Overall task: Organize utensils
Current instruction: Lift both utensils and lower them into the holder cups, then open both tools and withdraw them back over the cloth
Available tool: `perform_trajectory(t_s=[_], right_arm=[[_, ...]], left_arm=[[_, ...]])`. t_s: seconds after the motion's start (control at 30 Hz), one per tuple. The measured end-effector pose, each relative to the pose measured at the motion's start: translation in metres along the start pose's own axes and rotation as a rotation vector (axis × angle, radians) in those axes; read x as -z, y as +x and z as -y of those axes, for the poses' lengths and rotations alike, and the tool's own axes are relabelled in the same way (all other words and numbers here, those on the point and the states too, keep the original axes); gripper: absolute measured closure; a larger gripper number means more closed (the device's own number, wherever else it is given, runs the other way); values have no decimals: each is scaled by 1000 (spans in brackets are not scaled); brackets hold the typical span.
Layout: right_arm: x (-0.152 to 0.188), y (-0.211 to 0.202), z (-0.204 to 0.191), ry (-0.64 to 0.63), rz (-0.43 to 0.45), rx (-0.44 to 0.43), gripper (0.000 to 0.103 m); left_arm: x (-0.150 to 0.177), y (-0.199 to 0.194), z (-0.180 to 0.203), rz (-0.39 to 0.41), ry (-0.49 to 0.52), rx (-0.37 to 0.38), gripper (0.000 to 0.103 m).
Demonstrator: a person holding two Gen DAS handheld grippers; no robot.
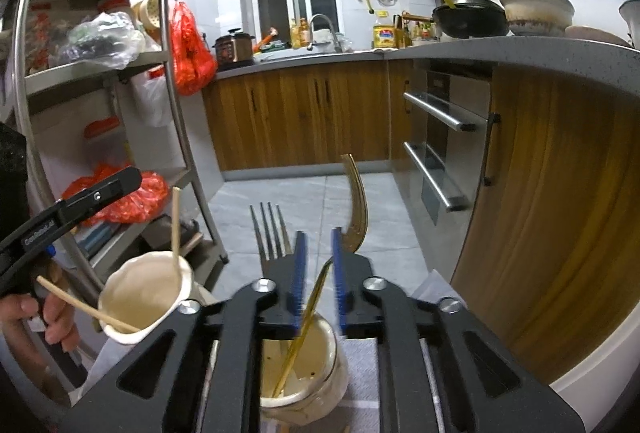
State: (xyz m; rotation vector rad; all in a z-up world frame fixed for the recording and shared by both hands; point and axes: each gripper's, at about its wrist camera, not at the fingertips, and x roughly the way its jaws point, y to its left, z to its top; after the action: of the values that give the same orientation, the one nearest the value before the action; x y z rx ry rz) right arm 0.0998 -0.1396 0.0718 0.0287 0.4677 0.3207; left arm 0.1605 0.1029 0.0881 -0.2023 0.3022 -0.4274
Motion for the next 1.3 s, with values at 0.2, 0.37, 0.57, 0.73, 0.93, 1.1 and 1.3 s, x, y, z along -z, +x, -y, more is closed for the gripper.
perform_trajectory(t_s=[0.2,0.37,0.57,0.73,0.93,1.1,1.3], right_arm=[[2,-18,5,16,10,-22,56],[5,-37,13,29,20,-43,22],[15,-59,15,8,24,-49,7],[23,-77,17,10,29,-47,5],[34,-100,24,-5,37,2,5],[43,-115,37,2,23,41,5],[61,-126,50,-3,-11,74,5]], left_arm=[[-6,-14,6,-2,17,-23,78],[-9,-37,11,7,33,-69,42],[-8,-68,14,25,32,-152,15],[-8,-96,22,39,41,-238,6],[-2,-124,48,28,101,-322,6],[10,-136,74,13,132,-334,6],[39,-141,93,-25,103,-311,6]])
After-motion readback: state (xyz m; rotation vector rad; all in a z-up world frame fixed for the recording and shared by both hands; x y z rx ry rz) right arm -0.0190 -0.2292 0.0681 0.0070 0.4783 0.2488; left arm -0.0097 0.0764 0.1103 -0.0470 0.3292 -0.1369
